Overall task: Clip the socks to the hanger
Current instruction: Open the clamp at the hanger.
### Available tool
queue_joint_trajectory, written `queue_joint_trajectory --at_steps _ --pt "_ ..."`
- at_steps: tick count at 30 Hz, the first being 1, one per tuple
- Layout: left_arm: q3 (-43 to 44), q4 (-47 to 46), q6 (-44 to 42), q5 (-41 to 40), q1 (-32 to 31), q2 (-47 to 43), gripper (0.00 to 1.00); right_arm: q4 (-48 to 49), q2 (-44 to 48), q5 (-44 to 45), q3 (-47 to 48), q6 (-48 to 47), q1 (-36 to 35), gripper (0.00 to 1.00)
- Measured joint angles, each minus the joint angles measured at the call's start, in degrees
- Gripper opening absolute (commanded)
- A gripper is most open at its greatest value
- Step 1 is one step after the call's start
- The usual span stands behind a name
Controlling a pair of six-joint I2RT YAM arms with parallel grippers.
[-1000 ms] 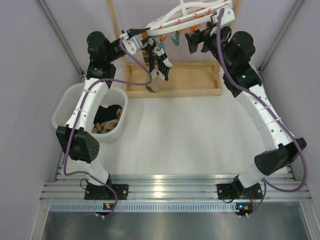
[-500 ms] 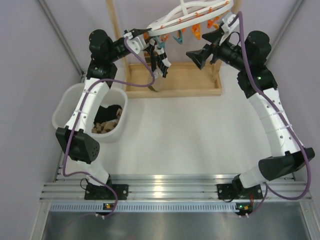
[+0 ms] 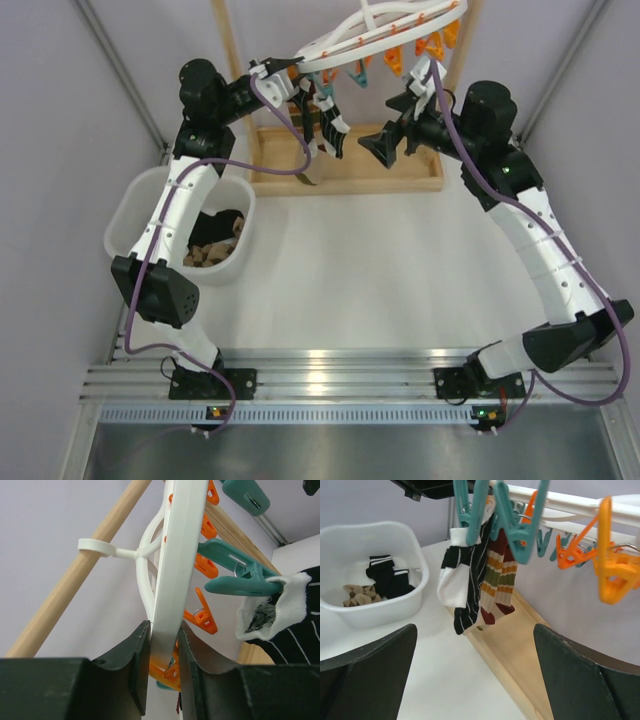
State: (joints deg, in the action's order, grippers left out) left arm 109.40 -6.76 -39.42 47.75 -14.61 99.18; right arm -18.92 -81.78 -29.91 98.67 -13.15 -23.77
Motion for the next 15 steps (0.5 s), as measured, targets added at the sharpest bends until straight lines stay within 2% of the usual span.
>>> queue_joint_trajectory --at_steps 3,7,15 --pt "0.0 0.1 0.0 -0.1 -0.1 0.0 0.06 -0.4 -0.2 0.3 0.5 -0.1 -1.4 0.99" --pt "0.0 0.2 0.0 -0.1 -0.2 -0.1 0.06 0.4 -3.4 0.7 5.8 1.5 -1.9 0.97" --pt "0.0 0.4 0.0 -0.5 -0.3 -0.2 0.06 4.2 -8.0 5.4 11.0 3.9 -2.2 0.97"
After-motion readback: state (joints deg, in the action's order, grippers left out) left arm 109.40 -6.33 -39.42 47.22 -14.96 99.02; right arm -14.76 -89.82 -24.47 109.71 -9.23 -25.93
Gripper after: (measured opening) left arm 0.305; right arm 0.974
